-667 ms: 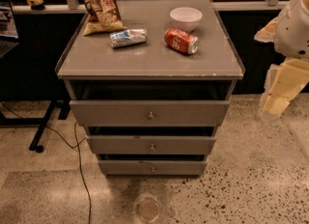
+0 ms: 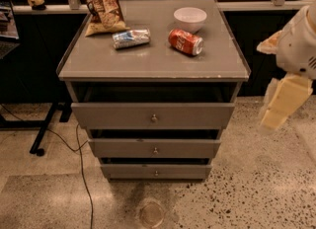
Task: Open bottom drawer
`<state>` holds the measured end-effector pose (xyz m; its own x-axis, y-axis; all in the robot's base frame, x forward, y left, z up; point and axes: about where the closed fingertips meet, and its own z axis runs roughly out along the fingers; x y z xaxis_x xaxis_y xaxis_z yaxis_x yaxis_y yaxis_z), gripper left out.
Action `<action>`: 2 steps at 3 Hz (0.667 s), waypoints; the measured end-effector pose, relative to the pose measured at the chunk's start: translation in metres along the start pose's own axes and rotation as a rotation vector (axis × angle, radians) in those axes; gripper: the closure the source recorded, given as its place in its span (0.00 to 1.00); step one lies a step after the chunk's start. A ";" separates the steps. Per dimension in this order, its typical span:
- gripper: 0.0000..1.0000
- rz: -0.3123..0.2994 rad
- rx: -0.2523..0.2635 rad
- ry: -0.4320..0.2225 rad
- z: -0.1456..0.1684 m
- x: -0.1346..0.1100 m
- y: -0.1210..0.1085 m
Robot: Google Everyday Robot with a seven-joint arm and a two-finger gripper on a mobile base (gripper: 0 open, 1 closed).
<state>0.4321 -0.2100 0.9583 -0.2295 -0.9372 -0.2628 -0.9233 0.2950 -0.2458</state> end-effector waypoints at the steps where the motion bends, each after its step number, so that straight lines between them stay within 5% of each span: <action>1: 0.00 0.098 -0.010 -0.114 0.038 0.006 0.025; 2: 0.00 0.159 -0.019 -0.234 0.080 0.000 0.034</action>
Offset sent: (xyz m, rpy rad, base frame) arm 0.0059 0.0402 -0.1308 0.4392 -0.0472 -0.1215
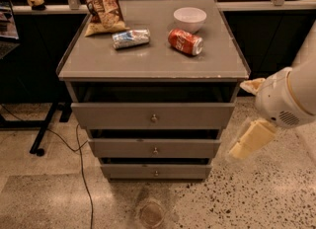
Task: Open bottom drawer
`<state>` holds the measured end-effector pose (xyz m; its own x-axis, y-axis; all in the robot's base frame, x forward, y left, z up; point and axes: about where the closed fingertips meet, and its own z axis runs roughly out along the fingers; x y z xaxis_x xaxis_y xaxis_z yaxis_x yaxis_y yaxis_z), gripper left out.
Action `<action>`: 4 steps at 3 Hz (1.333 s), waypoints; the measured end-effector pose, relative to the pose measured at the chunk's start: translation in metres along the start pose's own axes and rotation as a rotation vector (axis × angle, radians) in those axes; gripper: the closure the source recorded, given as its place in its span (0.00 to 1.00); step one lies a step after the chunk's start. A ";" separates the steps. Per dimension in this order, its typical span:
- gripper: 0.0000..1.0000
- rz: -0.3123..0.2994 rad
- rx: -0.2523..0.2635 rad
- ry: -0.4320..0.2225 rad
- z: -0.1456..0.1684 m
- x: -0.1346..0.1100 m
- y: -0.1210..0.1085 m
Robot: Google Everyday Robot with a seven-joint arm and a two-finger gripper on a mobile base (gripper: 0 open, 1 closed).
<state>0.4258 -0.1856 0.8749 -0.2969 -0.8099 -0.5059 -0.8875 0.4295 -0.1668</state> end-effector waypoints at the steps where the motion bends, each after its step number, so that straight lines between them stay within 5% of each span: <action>1: 0.00 0.096 -0.011 -0.065 0.070 0.000 -0.007; 2: 0.00 0.085 0.004 -0.057 0.068 -0.001 -0.005; 4: 0.00 0.191 0.017 -0.007 0.130 0.047 0.015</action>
Offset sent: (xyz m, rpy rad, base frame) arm 0.0489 0.0344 -0.0929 0.1362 0.0696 -0.1097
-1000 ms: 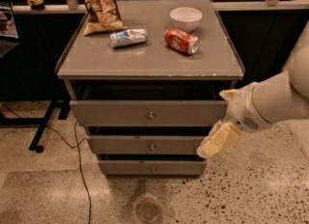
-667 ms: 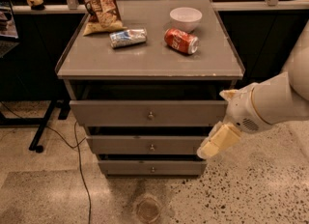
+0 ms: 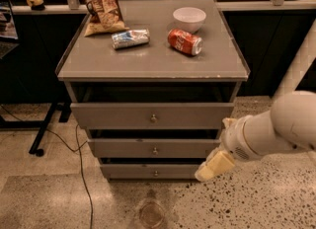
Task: Open bottom drawer
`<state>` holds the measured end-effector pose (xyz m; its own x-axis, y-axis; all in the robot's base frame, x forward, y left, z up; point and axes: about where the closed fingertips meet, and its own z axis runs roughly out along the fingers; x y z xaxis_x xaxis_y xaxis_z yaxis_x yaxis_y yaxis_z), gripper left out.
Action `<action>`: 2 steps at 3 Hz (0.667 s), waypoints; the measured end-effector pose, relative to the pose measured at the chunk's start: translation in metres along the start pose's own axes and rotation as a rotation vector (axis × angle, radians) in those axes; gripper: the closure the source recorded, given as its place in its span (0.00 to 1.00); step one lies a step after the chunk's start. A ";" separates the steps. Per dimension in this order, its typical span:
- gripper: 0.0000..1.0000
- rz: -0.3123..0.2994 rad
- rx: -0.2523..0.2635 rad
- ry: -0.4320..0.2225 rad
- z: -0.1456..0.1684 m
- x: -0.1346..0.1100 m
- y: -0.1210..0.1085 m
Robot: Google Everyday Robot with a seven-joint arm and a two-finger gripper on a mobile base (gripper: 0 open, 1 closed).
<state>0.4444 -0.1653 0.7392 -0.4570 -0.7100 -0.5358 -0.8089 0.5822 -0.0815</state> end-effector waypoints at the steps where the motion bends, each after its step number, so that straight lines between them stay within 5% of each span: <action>1: 0.00 0.039 -0.026 0.004 0.033 0.020 0.008; 2: 0.00 0.069 -0.096 0.014 0.068 0.037 0.017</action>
Offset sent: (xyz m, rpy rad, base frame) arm -0.0083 0.0176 -0.1307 0.1079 0.1966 0.0018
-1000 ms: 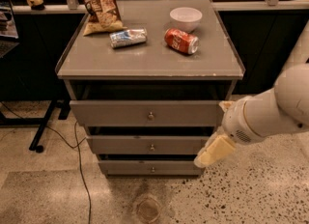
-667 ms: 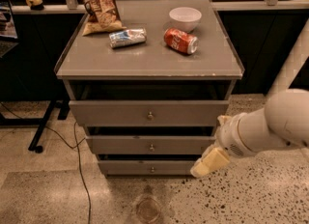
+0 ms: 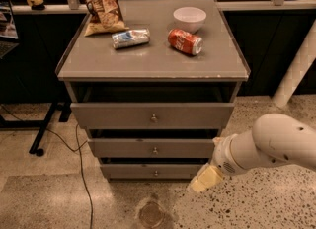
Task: Open bottom drawer
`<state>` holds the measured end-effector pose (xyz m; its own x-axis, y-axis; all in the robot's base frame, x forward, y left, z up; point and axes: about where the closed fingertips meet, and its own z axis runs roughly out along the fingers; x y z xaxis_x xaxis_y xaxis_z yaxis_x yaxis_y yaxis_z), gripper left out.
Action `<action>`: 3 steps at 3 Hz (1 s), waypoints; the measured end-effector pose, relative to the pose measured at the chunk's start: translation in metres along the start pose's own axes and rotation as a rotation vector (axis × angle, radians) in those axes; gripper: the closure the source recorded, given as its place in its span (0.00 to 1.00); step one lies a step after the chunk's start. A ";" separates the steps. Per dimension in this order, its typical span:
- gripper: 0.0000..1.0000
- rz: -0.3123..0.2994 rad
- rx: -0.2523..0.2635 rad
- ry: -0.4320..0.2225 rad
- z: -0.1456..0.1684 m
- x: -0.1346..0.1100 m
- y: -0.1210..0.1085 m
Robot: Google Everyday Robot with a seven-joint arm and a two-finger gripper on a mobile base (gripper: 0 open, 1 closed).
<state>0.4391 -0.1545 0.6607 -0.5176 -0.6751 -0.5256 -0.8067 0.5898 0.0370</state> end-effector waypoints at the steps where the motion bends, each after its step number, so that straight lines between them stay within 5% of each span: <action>1: 0.00 0.010 -0.071 0.024 0.034 0.010 0.003; 3: 0.00 0.020 -0.105 -0.024 0.046 0.013 0.009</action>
Offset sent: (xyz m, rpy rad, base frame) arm 0.0021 0.0070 -0.0245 0.0139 0.0477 0.0223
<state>0.4378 -0.1376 0.6147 -0.5277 -0.6522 -0.5442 -0.8225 0.5524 0.1355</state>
